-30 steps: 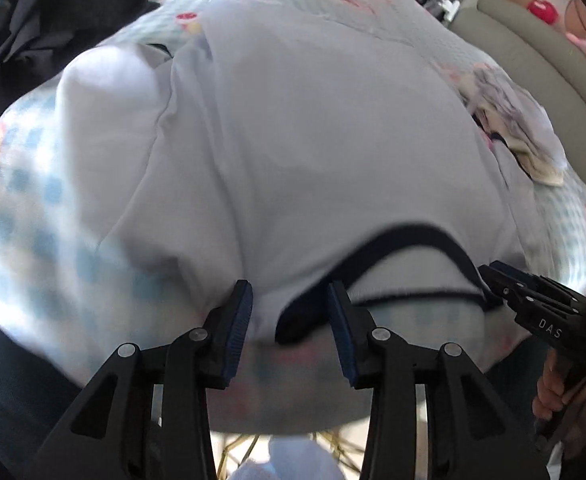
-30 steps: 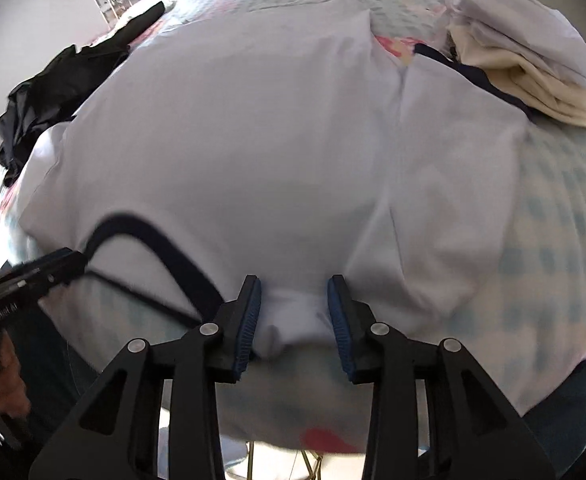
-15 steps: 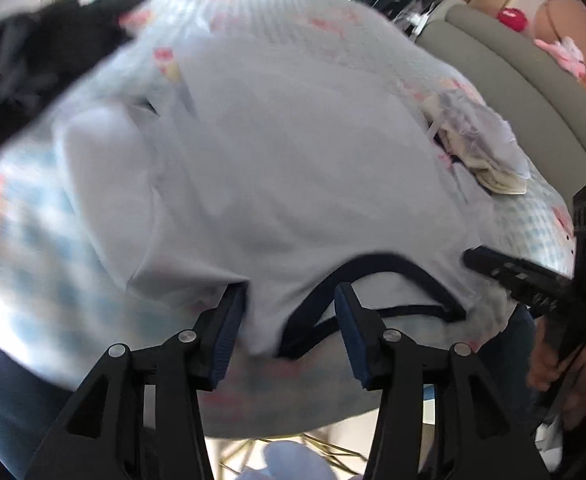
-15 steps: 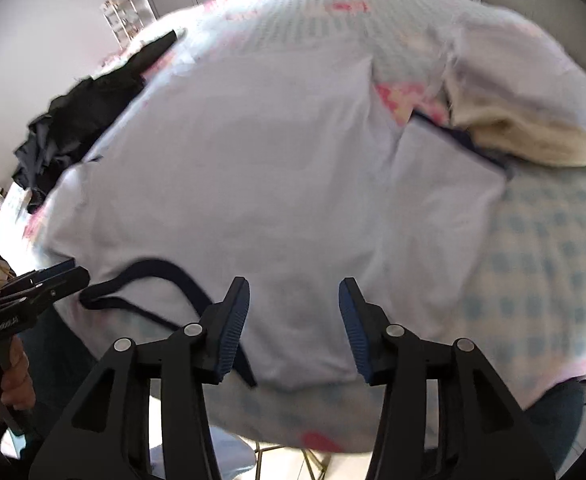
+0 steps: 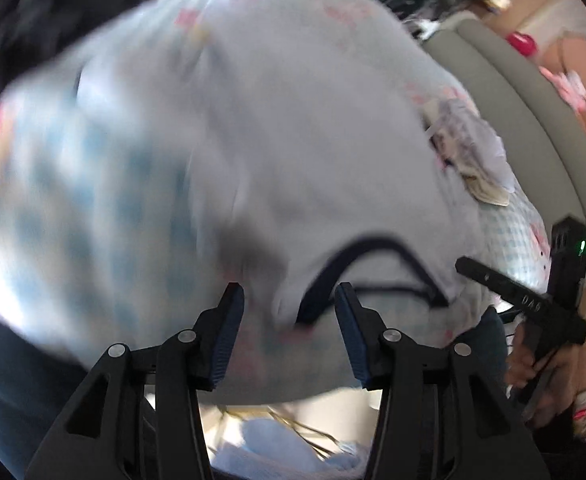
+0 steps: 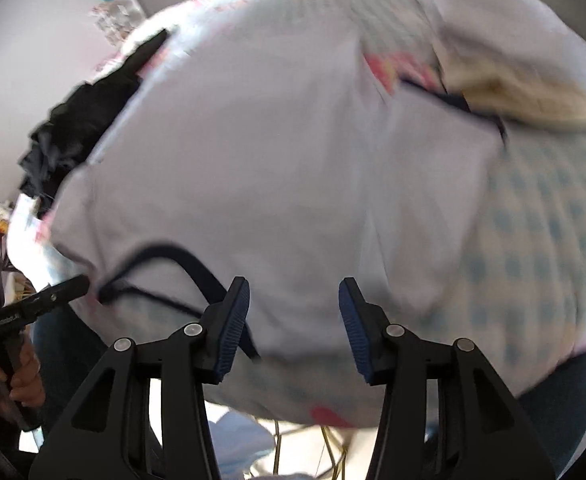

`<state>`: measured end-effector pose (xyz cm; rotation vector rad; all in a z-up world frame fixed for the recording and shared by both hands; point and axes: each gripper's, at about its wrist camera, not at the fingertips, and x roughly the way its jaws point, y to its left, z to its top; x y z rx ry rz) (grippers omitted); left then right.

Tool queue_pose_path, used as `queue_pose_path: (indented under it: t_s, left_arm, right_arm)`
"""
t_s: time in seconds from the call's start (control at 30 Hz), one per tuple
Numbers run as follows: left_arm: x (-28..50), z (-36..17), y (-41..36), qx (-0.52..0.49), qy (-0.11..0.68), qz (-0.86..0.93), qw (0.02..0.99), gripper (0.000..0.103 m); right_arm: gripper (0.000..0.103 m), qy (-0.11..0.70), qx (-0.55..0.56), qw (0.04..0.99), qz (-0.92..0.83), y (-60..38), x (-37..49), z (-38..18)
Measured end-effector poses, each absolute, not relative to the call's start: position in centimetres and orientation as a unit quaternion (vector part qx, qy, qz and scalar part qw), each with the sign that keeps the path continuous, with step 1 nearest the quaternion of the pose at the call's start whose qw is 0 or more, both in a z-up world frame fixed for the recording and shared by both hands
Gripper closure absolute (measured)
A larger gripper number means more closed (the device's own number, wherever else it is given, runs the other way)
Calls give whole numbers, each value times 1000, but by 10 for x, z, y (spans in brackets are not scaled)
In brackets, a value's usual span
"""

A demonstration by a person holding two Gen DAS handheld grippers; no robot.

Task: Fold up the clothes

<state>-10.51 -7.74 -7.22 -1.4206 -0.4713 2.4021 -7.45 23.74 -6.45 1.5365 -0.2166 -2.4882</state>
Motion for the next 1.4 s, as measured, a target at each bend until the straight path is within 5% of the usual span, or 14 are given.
queue_pose_path:
  t_s: [0.33,0.57,0.67,0.73,0.77,0.8,0.9,1.0,1.13,1.2,1.27,1.4]
  left_arm:
    - [-288,-38,-162,-439,-137,885,70,59]
    - [-413,-75,-191,-473,-190,858,71,50]
    - [-447,-95,-186,-493,-197,843,87,41]
    - [-469,-108,-182,-507,-201,832,97,47]
    - [-480,-115,-181,-514,-204,827,102,61]
    - [-491,-122,-179,-521,-206,822,108,92]
    - [-508,-101,-163,-494,-173,845,110,99]
    - [-527,-86,-148,-472,-153,861,107,99]
    - [-559,-107,-124,-524,-123,838,90,93]
    - [-570,-125,-118,-568,-115,811,74,91]
    - [-551,-105,-125,-539,-140,826,85,90]
    - [-483,-52,-131,-478,-146,857,128,59]
  right_arm:
    - [54,-11,459,51,-887,253,-250,8]
    - [49,-60,510,-4,-858,275,-418,-56]
    - [27,-65,530,-17,-846,281,-456,-92]
    - [27,-77,550,2,-832,280,-474,-115]
    - [37,-84,555,9,-827,279,-480,-123]
    - [65,-94,554,21,-827,278,-482,-124]
    - [95,-81,523,38,-848,271,-484,-108]
    - [98,-54,473,20,-879,273,-485,-78]
    - [97,-35,479,-14,-877,282,-506,-78]
    - [72,-33,528,-28,-848,283,-519,-106]
    - [72,-34,537,-21,-843,281,-515,-106]
    - [61,-40,471,16,-881,275,-470,-51]
